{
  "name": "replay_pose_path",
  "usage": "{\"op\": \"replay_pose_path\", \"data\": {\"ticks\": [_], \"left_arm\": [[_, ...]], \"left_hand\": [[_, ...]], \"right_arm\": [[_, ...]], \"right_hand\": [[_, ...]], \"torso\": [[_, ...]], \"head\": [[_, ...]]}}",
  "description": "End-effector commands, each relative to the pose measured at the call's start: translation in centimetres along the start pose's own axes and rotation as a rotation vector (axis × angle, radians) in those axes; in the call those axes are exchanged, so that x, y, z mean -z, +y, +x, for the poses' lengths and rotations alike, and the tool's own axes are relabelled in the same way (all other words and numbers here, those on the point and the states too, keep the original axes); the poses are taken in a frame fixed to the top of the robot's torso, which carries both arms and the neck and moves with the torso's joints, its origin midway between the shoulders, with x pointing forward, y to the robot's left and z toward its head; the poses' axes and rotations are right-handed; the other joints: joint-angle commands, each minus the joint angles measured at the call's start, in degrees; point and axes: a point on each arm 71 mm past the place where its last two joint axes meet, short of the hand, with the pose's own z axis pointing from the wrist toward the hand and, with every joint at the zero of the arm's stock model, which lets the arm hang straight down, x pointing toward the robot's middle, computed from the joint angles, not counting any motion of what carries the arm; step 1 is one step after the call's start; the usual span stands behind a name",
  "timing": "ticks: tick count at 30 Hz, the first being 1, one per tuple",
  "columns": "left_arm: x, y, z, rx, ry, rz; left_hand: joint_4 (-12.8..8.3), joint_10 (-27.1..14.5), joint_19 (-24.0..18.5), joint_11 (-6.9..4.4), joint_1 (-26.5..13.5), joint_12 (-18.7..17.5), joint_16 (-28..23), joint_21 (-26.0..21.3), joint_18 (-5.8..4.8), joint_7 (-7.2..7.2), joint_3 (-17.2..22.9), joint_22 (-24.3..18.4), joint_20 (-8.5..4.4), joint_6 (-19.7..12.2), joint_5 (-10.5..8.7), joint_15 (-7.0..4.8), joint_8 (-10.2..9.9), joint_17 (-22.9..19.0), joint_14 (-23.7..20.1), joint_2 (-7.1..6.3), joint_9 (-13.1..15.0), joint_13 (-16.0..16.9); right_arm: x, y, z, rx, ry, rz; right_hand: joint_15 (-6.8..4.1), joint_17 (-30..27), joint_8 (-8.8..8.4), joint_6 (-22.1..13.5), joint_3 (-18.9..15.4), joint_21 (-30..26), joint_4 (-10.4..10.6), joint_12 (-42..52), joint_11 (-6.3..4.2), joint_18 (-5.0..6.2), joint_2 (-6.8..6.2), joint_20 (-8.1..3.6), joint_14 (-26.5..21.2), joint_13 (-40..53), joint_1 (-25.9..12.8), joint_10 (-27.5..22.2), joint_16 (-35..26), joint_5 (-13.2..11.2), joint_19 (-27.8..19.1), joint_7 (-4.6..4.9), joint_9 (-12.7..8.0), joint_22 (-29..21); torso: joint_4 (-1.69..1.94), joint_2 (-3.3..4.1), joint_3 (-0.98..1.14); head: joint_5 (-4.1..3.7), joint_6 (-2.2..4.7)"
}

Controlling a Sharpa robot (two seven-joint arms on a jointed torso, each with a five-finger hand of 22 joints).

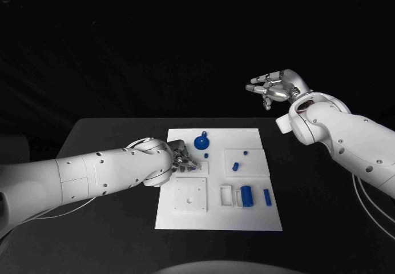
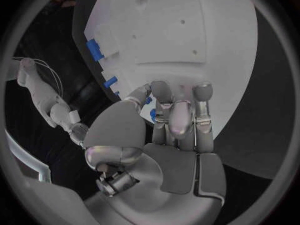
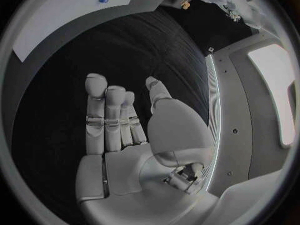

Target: Assemble the parts on the task board

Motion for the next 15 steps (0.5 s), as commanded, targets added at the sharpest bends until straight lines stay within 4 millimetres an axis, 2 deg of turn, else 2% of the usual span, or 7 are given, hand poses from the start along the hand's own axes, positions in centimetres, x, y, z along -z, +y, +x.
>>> {"op": "replay_pose_path", "data": {"ticks": [1,3,7,13,15], "left_arm": [[-0.09,0.05,0.32,-0.02,0.024,-0.002],[-0.11,0.08,0.3,-0.021,0.025,-0.004],[-0.15,0.18,0.25,-0.021,0.024,-0.008],[-0.14,0.46,0.13,-0.019,0.02,-0.014],[-0.13,0.59,0.06,-0.018,0.018,-0.016]], "left_hand": [[1.1,2.32,0.18,-0.06,1.16,0.16,0.19,-0.43,0.1,-0.43,-0.37,1.73,0.01,-0.07,-0.59,-0.25,-0.46,-0.07,-0.1,0.01,-0.08,-0.12],[1.24,2.31,0.18,-0.06,1.08,0.2,0.18,-0.44,0.08,-0.45,-0.47,1.73,0.01,-0.03,-1.2,-0.23,-0.44,-0.07,-0.1,-0.05,-0.06,-0.11],[1.88,2.31,0.17,-0.08,1.03,0.23,0.19,-0.45,0.08,-0.5,-1.0,1.73,0.02,0.13,-5.07,-0.24,-0.37,-0.07,-0.09,-0.29,0.0,-0.11],[3.73,2.31,0.18,-0.09,1.78,0.26,0.19,-0.42,0.08,-0.53,-1.22,1.75,0.03,0.33,-6.29,-0.24,-0.4,-0.08,-0.07,-1.24,0.01,-0.16],[4.77,2.31,0.2,-0.11,2.05,0.32,0.26,-0.35,0.08,-0.57,-1.17,1.76,0.06,0.51,-7.49,-0.24,-0.37,-0.02,-0.04,-2.14,0.04,-0.17]], "right_arm": [[0.0,0.08,0.14,0.007,0.012,-0.009],[0.01,0.07,0.13,0.007,0.012,-0.009],[0.02,0.05,0.11,0.008,0.012,-0.009],[0.03,0.01,0.08,0.008,0.011,-0.008],[0.04,-0.02,0.06,0.008,0.01,-0.007]], "right_hand": [[-0.12,-0.02,0.14,0.36,0.39,0.04,0.09,-0.07,-0.24,1.04,-0.03,-0.24,0.19,-0.05,-0.44,-0.03,0.16,0.18,2.48,0.11,0.09,-0.05],[-0.12,-0.02,0.14,0.36,0.39,0.04,0.09,-0.07,-0.24,1.04,-0.03,-0.24,0.19,-0.05,-0.44,-0.03,0.16,0.18,2.48,0.11,0.09,-0.05],[-0.12,-0.02,0.14,0.36,0.39,0.04,0.09,-0.07,-0.24,1.04,-0.03,-0.24,0.19,-0.05,-0.44,-0.03,0.16,0.18,2.48,0.11,0.09,-0.05],[-0.13,-0.04,0.13,0.36,0.37,0.0,0.16,-0.09,-0.25,1.04,-0.02,-0.25,0.19,-0.08,-0.5,-0.03,0.12,0.18,2.48,0.11,0.08,-0.09],[-0.13,-0.04,0.13,0.36,0.37,0.0,0.16,-0.09,-0.25,1.04,-0.02,-0.25,0.19,-0.08,-0.5,-0.03,0.12,0.18,2.48,0.11,0.08,-0.09]], "torso": [[0.0,-0.01,0.0],[0.01,0.0,-0.02],[0.04,-0.02,-0.02],[0.01,0.01,-0.09],[0.0,0.01,-0.11]], "head": [[-0.02,-0.02],[-0.03,-0.04],[-0.05,-0.04],[-0.14,0.0],[-0.18,-0.01]]}}
